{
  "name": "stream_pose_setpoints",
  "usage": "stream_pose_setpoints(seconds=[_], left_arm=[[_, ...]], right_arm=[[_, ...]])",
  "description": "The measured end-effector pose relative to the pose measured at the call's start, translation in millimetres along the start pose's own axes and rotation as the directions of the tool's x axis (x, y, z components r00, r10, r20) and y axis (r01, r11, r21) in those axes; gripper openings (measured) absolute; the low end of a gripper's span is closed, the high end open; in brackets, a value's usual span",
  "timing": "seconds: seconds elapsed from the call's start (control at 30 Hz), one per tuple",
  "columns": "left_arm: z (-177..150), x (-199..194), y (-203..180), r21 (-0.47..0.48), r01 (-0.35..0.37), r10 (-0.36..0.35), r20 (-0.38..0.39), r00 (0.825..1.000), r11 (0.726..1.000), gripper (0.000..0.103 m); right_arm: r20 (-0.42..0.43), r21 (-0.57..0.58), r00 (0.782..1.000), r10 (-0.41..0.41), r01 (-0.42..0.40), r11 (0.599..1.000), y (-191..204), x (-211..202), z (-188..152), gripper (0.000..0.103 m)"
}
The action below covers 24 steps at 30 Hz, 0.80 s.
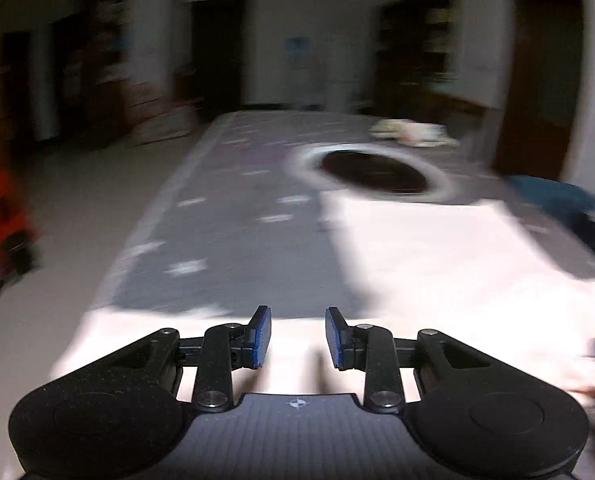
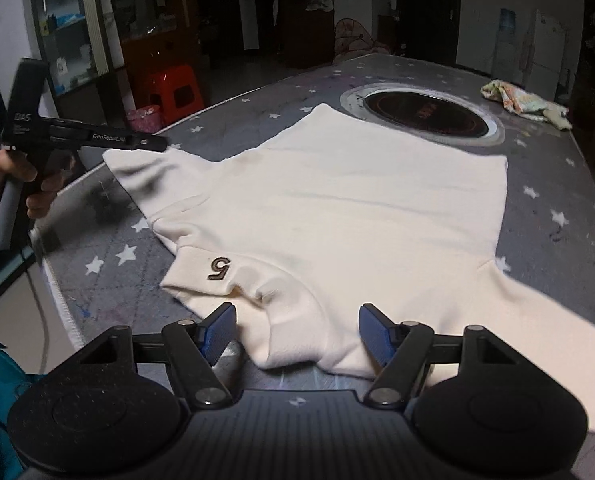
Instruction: Fold clothes
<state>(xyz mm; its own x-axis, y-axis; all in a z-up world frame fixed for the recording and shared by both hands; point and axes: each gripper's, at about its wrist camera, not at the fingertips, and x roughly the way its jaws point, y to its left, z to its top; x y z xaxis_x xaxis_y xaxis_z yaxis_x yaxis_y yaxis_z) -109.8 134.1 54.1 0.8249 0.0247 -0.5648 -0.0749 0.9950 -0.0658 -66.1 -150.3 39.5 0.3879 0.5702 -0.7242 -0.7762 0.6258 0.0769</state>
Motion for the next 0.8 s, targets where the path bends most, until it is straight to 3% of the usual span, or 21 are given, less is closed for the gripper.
stream_pose_setpoints(seconds=[0.1, 0.27, 0.43, 0.63, 0.8], left_arm=[[-2.8, 4.9, -38.4, 0.078, 0.152, -0.151, -0.017, 0.988, 0.985, 0.032], [-21.8, 13.8, -76.3, 0.175, 0.285, -0.272, -0.094, 0.958, 0.942, 0.032], [-36.6, 11.1, -85.6, 0.235, 0.304, -0.283, -0.120, 0.952, 0.923, 0.032], [-26.4, 12.5, -84.3, 0.245, 0.300, -0.282, -0.104, 0.954, 0.922, 0.034], [-14.9, 9.7, -85.4, 0.234, 0.305, -0.295, -0.078, 0.952, 0.923, 0.034]], right_arm=[[-0.027, -0.001, 1.000, 0.014, -0.014, 1.000, 2.4, 2.2, -4.8, 0.063], [0.024, 0.042, 1.000, -0.004, 0.003, 0.999, -4.7, -13.2, -7.4, 0.063], [0.028, 0.136, 0.999, -0.021, 0.017, 0.991, -23.9, -18.5, -18.5, 0.060], [0.068, 0.226, 0.997, -0.034, 0.018, 0.974, -41.2, -30.2, -30.2, 0.055], [0.084, 0.328, 0.977, -0.196, 0.158, 0.931, -74.2, -48.4, -42.2, 0.054]])
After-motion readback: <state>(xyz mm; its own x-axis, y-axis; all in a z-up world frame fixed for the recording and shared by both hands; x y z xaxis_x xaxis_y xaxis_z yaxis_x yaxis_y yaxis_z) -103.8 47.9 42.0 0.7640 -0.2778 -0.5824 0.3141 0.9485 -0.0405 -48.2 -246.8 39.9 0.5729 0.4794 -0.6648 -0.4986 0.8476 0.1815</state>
